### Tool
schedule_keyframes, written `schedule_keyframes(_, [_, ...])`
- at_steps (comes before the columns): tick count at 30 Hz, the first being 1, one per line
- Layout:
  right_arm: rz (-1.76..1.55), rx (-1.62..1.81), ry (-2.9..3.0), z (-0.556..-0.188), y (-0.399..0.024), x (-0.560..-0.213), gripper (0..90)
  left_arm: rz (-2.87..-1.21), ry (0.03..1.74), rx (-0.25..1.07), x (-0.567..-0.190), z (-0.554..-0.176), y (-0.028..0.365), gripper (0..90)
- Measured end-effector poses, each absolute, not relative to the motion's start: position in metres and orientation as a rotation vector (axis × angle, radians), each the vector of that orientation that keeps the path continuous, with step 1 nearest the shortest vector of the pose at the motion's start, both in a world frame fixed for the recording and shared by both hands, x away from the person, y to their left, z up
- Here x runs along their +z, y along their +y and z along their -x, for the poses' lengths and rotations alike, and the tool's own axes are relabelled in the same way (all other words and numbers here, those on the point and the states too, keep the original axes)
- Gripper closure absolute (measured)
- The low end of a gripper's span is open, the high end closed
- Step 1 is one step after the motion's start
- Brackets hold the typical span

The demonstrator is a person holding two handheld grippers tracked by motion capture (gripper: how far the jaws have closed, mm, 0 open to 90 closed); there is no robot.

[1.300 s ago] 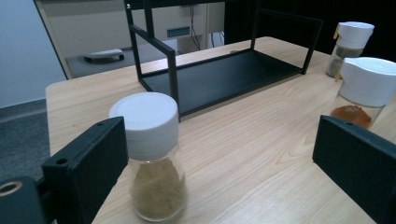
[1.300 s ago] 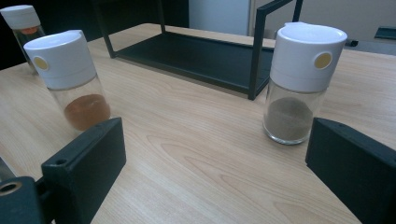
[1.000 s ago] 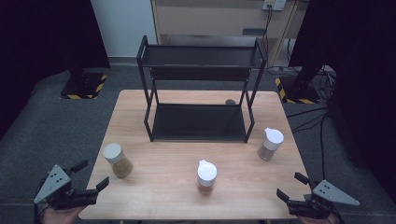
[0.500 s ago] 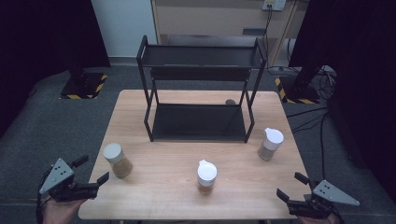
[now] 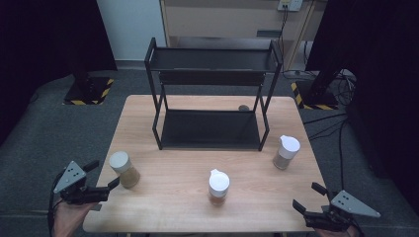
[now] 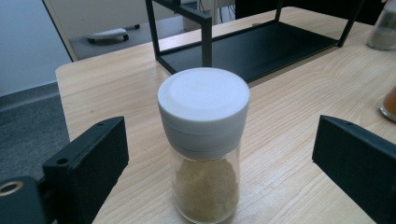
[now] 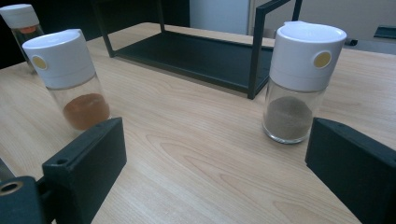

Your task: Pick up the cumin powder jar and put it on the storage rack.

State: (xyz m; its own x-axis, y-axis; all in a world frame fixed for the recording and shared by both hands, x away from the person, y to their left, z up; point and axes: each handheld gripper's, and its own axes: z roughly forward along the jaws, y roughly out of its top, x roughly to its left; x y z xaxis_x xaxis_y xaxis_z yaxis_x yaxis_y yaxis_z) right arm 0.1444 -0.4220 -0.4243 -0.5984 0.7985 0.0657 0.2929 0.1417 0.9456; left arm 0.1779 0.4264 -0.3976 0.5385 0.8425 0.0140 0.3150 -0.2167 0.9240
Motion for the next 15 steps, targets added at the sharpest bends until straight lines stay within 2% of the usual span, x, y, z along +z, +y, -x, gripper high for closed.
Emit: schedule_keyframes(15, [-1.044, 1.464, 1.965, -0.144, -0.422, -0.425, 5.5, -1.779, 0.963, 0.638, -0.410, -0.202, 0.423, 4.6])
